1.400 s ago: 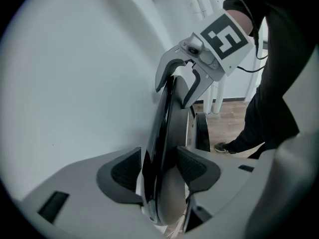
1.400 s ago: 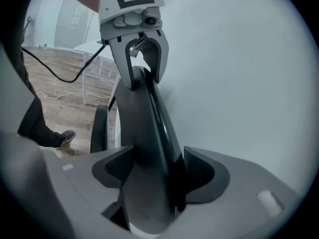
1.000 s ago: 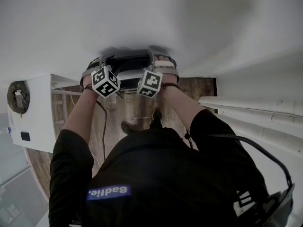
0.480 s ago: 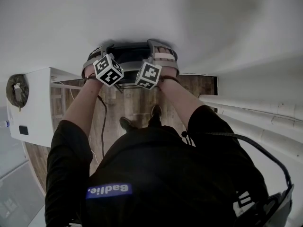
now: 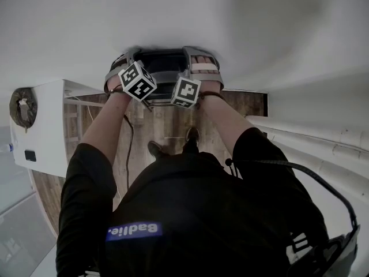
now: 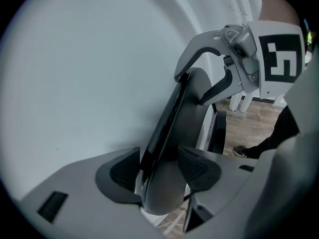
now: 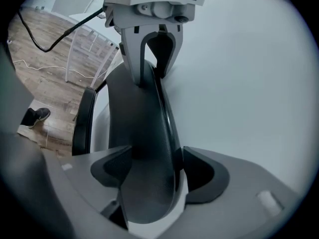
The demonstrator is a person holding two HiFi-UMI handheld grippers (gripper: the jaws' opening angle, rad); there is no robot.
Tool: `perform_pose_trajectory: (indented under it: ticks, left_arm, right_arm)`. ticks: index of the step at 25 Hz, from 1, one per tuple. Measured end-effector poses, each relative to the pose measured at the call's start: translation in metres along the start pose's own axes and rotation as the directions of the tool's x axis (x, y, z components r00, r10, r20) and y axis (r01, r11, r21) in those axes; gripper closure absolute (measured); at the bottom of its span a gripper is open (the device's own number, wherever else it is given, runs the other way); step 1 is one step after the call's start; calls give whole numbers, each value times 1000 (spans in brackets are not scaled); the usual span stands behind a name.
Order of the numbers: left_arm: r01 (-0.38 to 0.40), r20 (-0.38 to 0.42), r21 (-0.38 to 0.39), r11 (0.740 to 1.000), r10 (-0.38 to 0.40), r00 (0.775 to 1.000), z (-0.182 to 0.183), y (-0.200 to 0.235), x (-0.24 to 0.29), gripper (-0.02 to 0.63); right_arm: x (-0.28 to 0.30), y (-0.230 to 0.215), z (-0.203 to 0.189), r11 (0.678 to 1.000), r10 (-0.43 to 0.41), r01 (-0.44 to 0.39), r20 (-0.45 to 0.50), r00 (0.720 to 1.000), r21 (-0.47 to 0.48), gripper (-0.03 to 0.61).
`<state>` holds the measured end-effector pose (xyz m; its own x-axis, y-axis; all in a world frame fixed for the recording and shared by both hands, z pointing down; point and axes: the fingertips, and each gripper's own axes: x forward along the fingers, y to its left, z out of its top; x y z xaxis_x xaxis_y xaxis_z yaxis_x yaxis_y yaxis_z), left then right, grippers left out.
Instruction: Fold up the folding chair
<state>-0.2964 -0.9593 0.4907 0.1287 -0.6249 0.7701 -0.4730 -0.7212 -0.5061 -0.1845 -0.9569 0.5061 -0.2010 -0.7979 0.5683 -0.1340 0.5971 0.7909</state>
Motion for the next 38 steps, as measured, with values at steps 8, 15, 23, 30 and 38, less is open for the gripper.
perform_pose_trajectory:
  ticks: [8,15,23,30,38]
  left_arm:
    - [-9,10,-10,1000,9,1000,-2,9,-6,397]
    - [-15,78,-122,992,25,997,-5,10,-36,397]
    - [155,337,-496,854,25,941,6,-25,-106,397]
    - [313,552,-580,752,80,830,35,-64,-182,491]
    - [418,683,-553,721,106,722,48,-96,-250,575]
  right_arm:
    - [-1,-2,0,1000,3,-3,25,1000,-5,274]
    - [-21,-14,1,984,50,-67,112,993,162,278]
    - [-91,-4,13,818,129,-282,318,939,502,317]
    - [-166,-8,38,534,67,-498,553,831,683,525]
    - [-239,3,59,407,31,-617,665,746,673,575]
